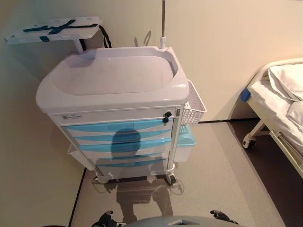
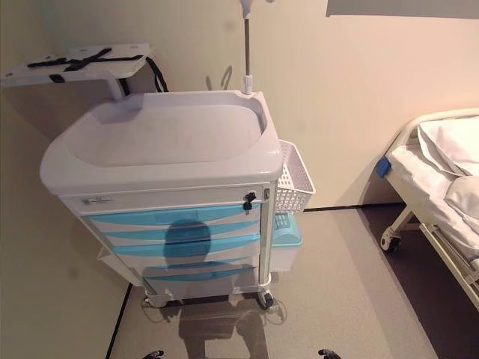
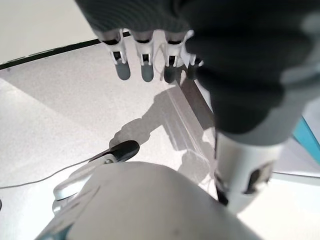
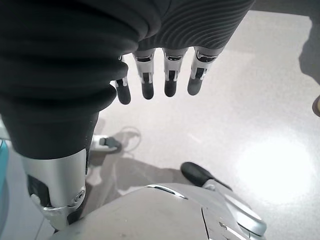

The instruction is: Open the drawer and pick up the medicine

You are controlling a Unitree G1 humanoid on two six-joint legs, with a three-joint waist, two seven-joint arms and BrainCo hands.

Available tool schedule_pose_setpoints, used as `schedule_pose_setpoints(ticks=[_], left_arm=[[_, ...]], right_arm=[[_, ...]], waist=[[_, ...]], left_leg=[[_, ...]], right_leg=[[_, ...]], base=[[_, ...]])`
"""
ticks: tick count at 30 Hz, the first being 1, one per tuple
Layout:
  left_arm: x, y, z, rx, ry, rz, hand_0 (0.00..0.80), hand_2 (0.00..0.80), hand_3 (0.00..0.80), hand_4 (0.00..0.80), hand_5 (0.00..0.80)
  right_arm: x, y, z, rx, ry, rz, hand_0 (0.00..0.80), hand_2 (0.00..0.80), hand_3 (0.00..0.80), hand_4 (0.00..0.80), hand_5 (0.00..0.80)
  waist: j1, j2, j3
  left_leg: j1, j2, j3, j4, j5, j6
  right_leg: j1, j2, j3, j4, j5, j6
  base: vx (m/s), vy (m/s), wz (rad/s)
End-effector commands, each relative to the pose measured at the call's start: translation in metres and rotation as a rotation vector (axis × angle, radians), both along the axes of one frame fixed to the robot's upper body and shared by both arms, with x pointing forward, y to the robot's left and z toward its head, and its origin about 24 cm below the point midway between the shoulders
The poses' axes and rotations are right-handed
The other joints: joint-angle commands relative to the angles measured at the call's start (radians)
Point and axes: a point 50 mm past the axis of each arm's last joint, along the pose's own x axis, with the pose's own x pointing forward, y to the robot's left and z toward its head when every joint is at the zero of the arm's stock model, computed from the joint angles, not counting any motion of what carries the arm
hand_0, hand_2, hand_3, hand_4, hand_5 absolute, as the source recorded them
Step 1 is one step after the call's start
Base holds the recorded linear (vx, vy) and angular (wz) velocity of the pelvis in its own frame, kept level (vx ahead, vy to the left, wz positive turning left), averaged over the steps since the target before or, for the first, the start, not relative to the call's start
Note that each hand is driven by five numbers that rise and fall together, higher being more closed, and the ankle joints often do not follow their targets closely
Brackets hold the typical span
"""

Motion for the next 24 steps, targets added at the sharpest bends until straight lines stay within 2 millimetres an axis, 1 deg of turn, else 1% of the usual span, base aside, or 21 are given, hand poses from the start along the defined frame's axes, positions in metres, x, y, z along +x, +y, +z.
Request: schedule_pose_setpoints(ticks=[1, 4, 6, 7, 8, 9, 10, 11, 12, 13, 14, 15, 16, 18, 19, 20, 21, 22, 23, 24], left_arm=[[0.015, -0.001, 0.001, 0.002, -0.024, 0.048, 0.000, 0.000, 0.000, 0.000, 0.000], [0.019, 0.001, 0.003, 0.005, -0.045, 0.070, 0.000, 0.000, 0.000, 0.000, 0.000], [0.030, 0.002, 0.005, 0.008, -0.084, 0.084, 0.000, 0.000, 0.000, 0.000, 0.000], [0.030, 0.002, 0.005, 0.008, -0.084, 0.084, 0.000, 0.000, 0.000, 0.000, 0.000], [0.037, 0.003, 0.007, 0.007, -0.106, 0.088, 0.000, 0.000, 0.000, 0.000, 0.000], [0.051, 0.003, 0.012, 0.008, -0.157, 0.097, 0.000, 0.000, 0.000, 0.000, 0.000], [0.052, 0.003, 0.012, 0.008, -0.157, 0.097, 0.000, 0.000, 0.000, 0.000, 0.000], [0.063, 0.003, 0.015, 0.010, -0.196, 0.107, 0.000, 0.000, 0.000, 0.000, 0.000], [0.078, 0.003, 0.021, 0.007, -0.253, 0.121, 0.000, 0.000, 0.000, 0.000, 0.000], [0.086, 0.002, 0.024, 0.007, -0.285, 0.128, 0.000, 0.000, 0.000, 0.000, 0.000], [0.086, 0.002, 0.024, 0.007, -0.285, 0.128, 0.000, 0.000, 0.000, 0.000, 0.000], [0.104, 0.000, 0.032, -0.002, -0.358, 0.146, 0.000, 0.000, 0.000, 0.000, 0.000], [0.104, 0.000, 0.032, -0.002, -0.358, 0.146, 0.000, 0.000, 0.000, 0.000, 0.000], [0.124, -0.003, 0.043, -0.019, -0.446, 0.161, 0.000, 0.000, 0.000, 0.000, 0.000], [0.136, -0.005, 0.050, -0.031, -0.502, 0.168, 0.000, 0.000, 0.000, 0.000, 0.000], [0.153, -0.009, 0.062, -0.058, -0.586, 0.184, 0.000, 0.000, 0.000, 0.000, 0.000], [0.153, -0.009, 0.062, -0.058, -0.586, 0.184, 0.000, 0.000, 0.000, 0.000, 0.000], [0.170, -0.016, 0.074, -0.101, -0.668, 0.202, 0.000, 0.000, 0.000, 0.000, 0.000], [0.170, -0.016, 0.074, -0.101, -0.668, 0.202, 0.000, 0.000, 0.000, 0.000, 0.000], [0.189, -0.023, 0.091, -0.165, -0.770, 0.249, 0.000, 0.000, 0.000, 0.000, 0.000]], right_arm=[[0.020, 0.007, 0.002, 0.003, -0.040, 0.048, 0.000, 0.000, 0.000, 0.000, 0.000], [0.025, 0.007, 0.003, -0.001, -0.052, 0.060, 0.000, 0.000, 0.000, 0.000, 0.000], [0.032, 0.006, 0.005, -0.008, -0.070, 0.084, 0.000, 0.000, 0.000, 0.000, 0.000], [0.032, 0.006, 0.005, -0.008, -0.071, 0.084, 0.000, 0.000, 0.000, 0.000, 0.000], [0.037, 0.006, 0.006, -0.011, -0.085, 0.093, 0.000, 0.000, 0.000, 0.000, 0.000], [0.051, 0.007, 0.010, -0.016, -0.125, 0.103, 0.000, 0.000, 0.000, 0.000, 0.000], [0.051, 0.007, 0.010, -0.016, -0.126, 0.103, 0.000, 0.000, 0.000, 0.000, 0.000], [0.061, 0.008, 0.014, -0.012, -0.163, 0.094, 0.000, 0.000, 0.000, 0.000, 0.000], [0.074, 0.009, 0.018, 0.000, -0.215, 0.063, 0.000, 0.000, 0.000, 0.000, 0.000], [0.081, 0.009, 0.021, 0.007, -0.242, 0.042, 0.000, 0.000, 0.000, 0.000, 0.000], [0.081, 0.009, 0.021, 0.007, -0.242, 0.042, 0.000, 0.000, 0.000, 0.000, 0.000], [0.093, 0.010, 0.026, 0.011, -0.290, 0.035, 0.000, 0.000, 0.000, 0.000, 0.000], [0.093, 0.010, 0.026, 0.011, -0.290, 0.035, 0.000, 0.000, 0.000, 0.000, 0.000], [0.105, 0.010, 0.032, 0.000, -0.326, 0.055, 0.000, 0.000, 0.000, 0.000, 0.000], [0.111, 0.009, 0.035, -0.014, -0.343, 0.064, 0.000, 0.000, 0.000, 0.000, 0.000], [0.123, 0.006, 0.042, -0.027, -0.395, 0.070, 0.000, 0.000, 0.000, 0.000, 0.000], [0.124, 0.006, 0.042, -0.027, -0.395, 0.070, 0.000, 0.000, 0.000, 0.000, 0.000], [0.133, 0.002, 0.049, -0.038, -0.441, 0.048, 0.000, 0.000, 0.000, 0.000, 0.000], [0.133, 0.002, 0.049, -0.038, -0.440, 0.048, 0.000, 0.000, 0.000, 0.000, 0.000], [0.147, 0.001, 0.058, -0.045, -0.500, 0.035, 0.000, 0.000, 0.000, 0.000, 0.000]], waist=[[0.014, -0.067, 0.049], [0.015, -0.067, 0.065], [0.018, -0.067, 0.094], [0.018, -0.067, 0.093], [0.018, -0.068, 0.108], [0.018, -0.067, 0.145], [0.018, -0.067, 0.143], [0.017, -0.067, 0.167], [0.012, -0.065, 0.192], [0.011, -0.065, 0.201], [0.011, -0.065, 0.198], [0.010, -0.063, 0.215], [0.010, -0.063, 0.212], [0.012, -0.058, 0.223], [0.014, -0.055, 0.232], [0.016, -0.051, 0.244], [0.016, -0.051, 0.242], [0.014, -0.045, 0.261], [0.014, -0.045, 0.261], [0.011, -0.036, 0.281]], left_leg=[[0.019, -0.068, 0.003, 0.000, -0.066, 0.050], [0.009, -0.070, 0.001, 0.000, -0.063, 0.054], [-0.019, -0.074, -0.002, 0.014, -0.063, 0.062], [-0.020, -0.074, -0.002, 0.015, -0.063, 0.062], [-0.037, -0.076, -0.002, 0.024, -0.062, 0.064], [-0.083, -0.083, -0.004, 0.049, -0.059, 0.070], [-0.086, -0.083, -0.004, 0.051, -0.059, 0.070], [-0.118, -0.087, -0.003, 0.071, -0.055, 0.073], [-0.182, -0.098, 0.000, 0.101, -0.050, 0.076], [-0.223, -0.105, 0.003, 0.126, -0.049, 0.078], [-0.227, -0.105, 0.004, 0.128, -0.049, 0.078], [-0.298, -0.111, 0.015, 0.163, -0.046, 0.080], [-0.302, -0.111, 0.015, 0.164, -0.046, 0.080], [-0.370, -0.117, 0.019, 0.194, -0.041, 0.083], [-0.398, -0.121, 0.020, 0.202, -0.038, 0.086], [-0.448, -0.127, 0.022, 0.228, -0.035, 0.089], [-0.450, -0.127, 0.022, 0.229, -0.036, 0.089], [-0.495, -0.133, 0.024, 0.254, -0.036, 0.089], [-0.495, -0.133, 0.024, 0.255, -0.036, 0.089], [-0.542, -0.139, 0.022, 0.278, -0.034, 0.091]], right_leg=[[-0.044, -0.021, -0.009, 0.009, 0.016, 0.066], [-0.056, -0.023, -0.005, 0.016, 0.019, 0.065], [-0.094, -0.030, -0.001, 0.044, 0.018, 0.062], [-0.096, -0.030, -0.001, 0.045, 0.017, 0.062], [-0.114, -0.032, 0.001, 0.058, 0.018, 0.061], [-0.174, -0.039, 0.007, 0.101, 0.019, 0.059], [-0.177, -0.039, 0.007, 0.102, 0.018, 0.059], [-0.217, -0.045, 0.009, 0.132, 0.020, 0.056], [-0.287, -0.053, 0.022, 0.162, 0.031, 0.054], [-0.324, -0.058, 0.029, 0.174, 0.039, 0.054], [-0.328, -0.058, 0.029, 0.175, 0.039, 0.054], [-0.398, -0.068, 0.045, 0.195, 0.053, 0.055], [-0.402, -0.068, 0.046, 0.197, 0.053, 0.055], [-0.476, -0.074, 0.061, 0.225, 0.058, 0.053], [-0.510, -0.073, 0.068, 0.240, 0.058, 0.053], [-0.559, -0.079, 0.076, 0.262, 0.061, 0.053], [-0.561, -0.079, 0.076, 0.263, 0.061, 0.053], [-0.601, -0.089, 0.080, 0.279, 0.064, 0.055], [-0.601, -0.089, 0.080, 0.279, 0.064, 0.055], [-0.650, -0.094, 0.083, 0.300, 0.067, 0.055]], base=[[0.000, 0.000, 0.00], [-0.016, 0.010, 0.00], [-0.076, 0.033, -0.01], [-0.098, 0.014, 0.00], [-0.202, 0.034, 0.01], [-0.202, 0.034, 0.01], [-0.256, 0.047, 0.01], [-0.258, 0.061, 0.03], [-0.342, 0.084, -0.01], [-0.237, 0.066, -0.01], [-0.230, 0.071, -0.02], [-0.145, 0.049, 0.01], [-0.209, 0.072, -0.06], [-0.147, 0.066, -0.09], [-0.185, 0.094, -0.02], [-0.130, 0.064, -0.04], [-0.153, 0.072, -0.08], [-0.078, 0.032, -0.02], [-0.185, 0.071, 0.04], [-0.140, 0.058, 0.08]])
